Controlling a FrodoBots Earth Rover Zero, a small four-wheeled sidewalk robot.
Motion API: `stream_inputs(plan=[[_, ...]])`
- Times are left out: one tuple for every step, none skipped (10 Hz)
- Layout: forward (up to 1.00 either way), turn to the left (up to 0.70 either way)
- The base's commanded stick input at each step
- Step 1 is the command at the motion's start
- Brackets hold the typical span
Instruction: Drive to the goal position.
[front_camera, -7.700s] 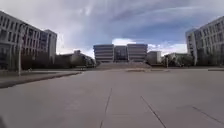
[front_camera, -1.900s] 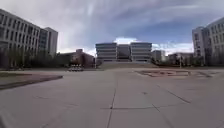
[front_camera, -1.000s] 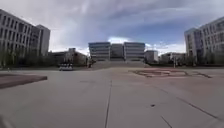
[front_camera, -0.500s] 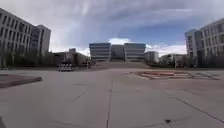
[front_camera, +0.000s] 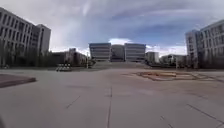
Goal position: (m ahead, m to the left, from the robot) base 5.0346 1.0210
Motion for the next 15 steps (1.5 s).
stream_inputs(plan=[[0.85, 0.02], [0.85, 0.02], [0.85, 0.02], [0.85, 0.02], [0.85, 0.02], [0.85, 0.00], [0.85, 0.02], [0.85, 0.00], [0.85, 0.02], [0.85, 0.02], [0.85, 0.02], [0.85, 0.02], [0.85, 0.02], [0.85, 0.02], [0.85, 0.02]])
